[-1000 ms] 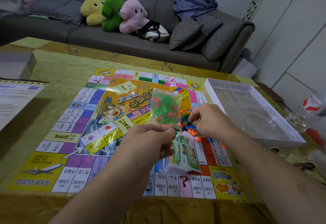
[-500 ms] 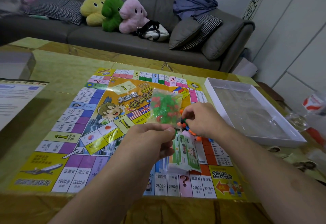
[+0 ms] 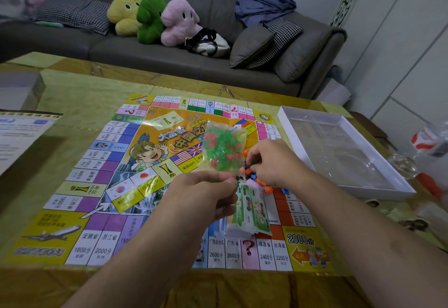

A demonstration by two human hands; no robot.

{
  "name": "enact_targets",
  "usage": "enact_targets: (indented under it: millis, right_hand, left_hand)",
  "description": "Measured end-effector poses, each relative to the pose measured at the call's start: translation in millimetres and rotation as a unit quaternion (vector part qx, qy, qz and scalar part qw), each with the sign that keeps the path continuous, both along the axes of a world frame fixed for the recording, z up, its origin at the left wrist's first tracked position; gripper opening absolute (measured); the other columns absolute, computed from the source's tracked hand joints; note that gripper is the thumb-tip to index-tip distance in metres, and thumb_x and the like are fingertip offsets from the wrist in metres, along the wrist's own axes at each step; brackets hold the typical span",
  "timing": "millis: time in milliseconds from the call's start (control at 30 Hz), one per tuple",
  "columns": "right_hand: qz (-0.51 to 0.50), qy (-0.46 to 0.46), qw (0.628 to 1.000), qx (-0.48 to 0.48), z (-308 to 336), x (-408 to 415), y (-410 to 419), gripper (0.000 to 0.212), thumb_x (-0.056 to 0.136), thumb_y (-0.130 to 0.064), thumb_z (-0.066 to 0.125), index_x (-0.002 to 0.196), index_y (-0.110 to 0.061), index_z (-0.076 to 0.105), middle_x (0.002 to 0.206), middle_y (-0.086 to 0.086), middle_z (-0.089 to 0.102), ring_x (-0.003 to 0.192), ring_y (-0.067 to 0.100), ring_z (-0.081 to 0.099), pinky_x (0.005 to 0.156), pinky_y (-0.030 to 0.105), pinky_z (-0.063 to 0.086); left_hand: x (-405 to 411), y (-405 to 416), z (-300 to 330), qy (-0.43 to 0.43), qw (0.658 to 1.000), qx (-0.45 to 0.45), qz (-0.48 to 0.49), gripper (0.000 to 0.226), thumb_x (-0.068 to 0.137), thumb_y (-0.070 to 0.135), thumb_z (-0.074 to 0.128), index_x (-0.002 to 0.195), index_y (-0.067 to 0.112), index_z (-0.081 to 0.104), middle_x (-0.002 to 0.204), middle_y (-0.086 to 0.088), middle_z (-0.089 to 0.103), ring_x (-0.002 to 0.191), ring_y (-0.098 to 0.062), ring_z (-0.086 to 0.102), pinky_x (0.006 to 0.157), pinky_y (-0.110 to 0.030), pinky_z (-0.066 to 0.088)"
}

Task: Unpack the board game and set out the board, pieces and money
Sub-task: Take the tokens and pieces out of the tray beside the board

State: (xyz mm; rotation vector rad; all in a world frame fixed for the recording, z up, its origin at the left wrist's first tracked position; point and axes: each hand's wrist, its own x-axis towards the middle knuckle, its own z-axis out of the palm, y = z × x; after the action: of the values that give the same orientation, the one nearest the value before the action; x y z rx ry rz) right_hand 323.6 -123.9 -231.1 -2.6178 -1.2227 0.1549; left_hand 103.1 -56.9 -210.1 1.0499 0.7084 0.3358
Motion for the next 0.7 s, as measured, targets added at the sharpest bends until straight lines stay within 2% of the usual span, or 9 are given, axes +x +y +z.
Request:
enact_targets:
  millis: [133, 233, 300, 400, 467, 567, 667, 700]
  right_hand:
    - [0.004, 0.000, 1.000, -0.011, -0.1, 1.4, -2.3, 0.024, 0.097, -0.004, 0.067, 0.104, -0.021, 0.084, 0.112, 0.005, 0.075, 0.092, 0.019, 0.066, 0.072, 0.027, 0.052]
    - [0.002, 0.007, 1.000, -0.008, -0.5, 1.8, -6.6, 0.026, 0.095, -0.003, 0.071, 0.111, -0.020, 0.082, 0.108, 0.001, 0.072, 0.088, 0.015, 0.061, 0.073, 0.025, 0.049]
    - [-0.001, 0.007, 1.000, -0.001, -2.4, 0.8, -8.0, 0.028, 0.093, -0.001, 0.073, 0.111, -0.020, 0.082, 0.103, -0.001, 0.067, 0.087, 0.013, 0.059, 0.073, 0.025, 0.049]
    - [-0.006, -0.001, 1.000, 0.023, -5.4, -1.8, -9.5, 0.022, 0.095, -0.003, 0.071, 0.106, -0.019, 0.082, 0.105, 0.002, 0.072, 0.091, 0.017, 0.064, 0.074, 0.028, 0.052]
    - [-0.016, -0.002, 0.999, 0.051, -2.7, -3.9, -13.8, 0.020, 0.095, -0.004, 0.071, 0.103, -0.018, 0.082, 0.105, 0.002, 0.073, 0.094, 0.017, 0.065, 0.077, 0.028, 0.051]
    - [-0.027, 0.000, 0.992, 0.125, 11.6, -14.9, -29.6, 0.016, 0.093, -0.006, 0.076, 0.102, -0.019, 0.082, 0.097, -0.006, 0.070, 0.088, 0.006, 0.062, 0.082, 0.028, 0.055]
    - [-0.028, 0.047, 0.977, 0.207, 28.6, -46.6, -58.5, 0.016, 0.089, -0.013, 0.082, 0.095, -0.028, 0.082, 0.089, -0.022, 0.071, 0.087, -0.004, 0.067, 0.076, 0.011, 0.054]
    - [-0.021, 0.073, 0.971, 0.229, 31.7, -59.8, -67.7, 0.017, 0.088, -0.015, 0.083, 0.093, -0.031, 0.082, 0.085, -0.023, 0.073, 0.087, -0.006, 0.068, 0.073, 0.009, 0.054]
  left_hand:
    - [-1.2, -0.6, 1.2, -0.021, 1.000, -0.013, -0.009, 0.009, 0.090, 0.001, 0.073, 0.093, 0.002, 0.081, 0.086, -0.018, 0.078, 0.086, -0.027, 0.078, 0.076, -0.032, 0.061]
    - [0.3, -0.1, 1.1, -0.031, 0.999, -0.039, -0.007, 0.009, 0.089, -0.001, 0.072, 0.090, 0.000, 0.081, 0.088, -0.020, 0.078, 0.086, -0.027, 0.078, 0.075, -0.030, 0.060]
    - [0.9, -0.2, 0.9, -0.036, 0.998, -0.055, -0.009, 0.011, 0.088, -0.001, 0.072, 0.085, 0.002, 0.082, 0.087, -0.019, 0.078, 0.086, -0.025, 0.078, 0.073, -0.029, 0.060]
    - [0.8, -1.5, 1.5, -0.044, 0.997, -0.061, -0.017, 0.012, 0.085, 0.000, 0.073, 0.080, 0.004, 0.083, 0.085, -0.016, 0.078, 0.085, -0.022, 0.078, 0.071, -0.026, 0.059]
    - [-0.1, -2.1, 2.0, -0.046, 0.997, -0.061, -0.020, 0.011, 0.085, 0.001, 0.073, 0.082, 0.004, 0.083, 0.087, -0.017, 0.078, 0.085, -0.022, 0.077, 0.069, -0.024, 0.059]
    - [-1.6, -1.0, 0.5, -0.035, 0.998, -0.060, -0.006, 0.009, 0.087, 0.000, 0.073, 0.085, 0.002, 0.082, 0.090, -0.019, 0.078, 0.086, -0.025, 0.078, 0.066, -0.025, 0.060]
    - [-3.3, -3.0, 1.1, -0.033, 0.999, -0.040, 0.001, 0.006, 0.087, 0.001, 0.074, 0.088, 0.001, 0.081, 0.090, -0.018, 0.079, 0.087, -0.026, 0.079, 0.068, -0.027, 0.061]
    - [-3.3, -4.2, 1.8, -0.035, 0.999, -0.031, -0.001, 0.006, 0.087, 0.002, 0.075, 0.090, 0.000, 0.080, 0.090, -0.018, 0.079, 0.087, -0.026, 0.079, 0.069, -0.027, 0.062]
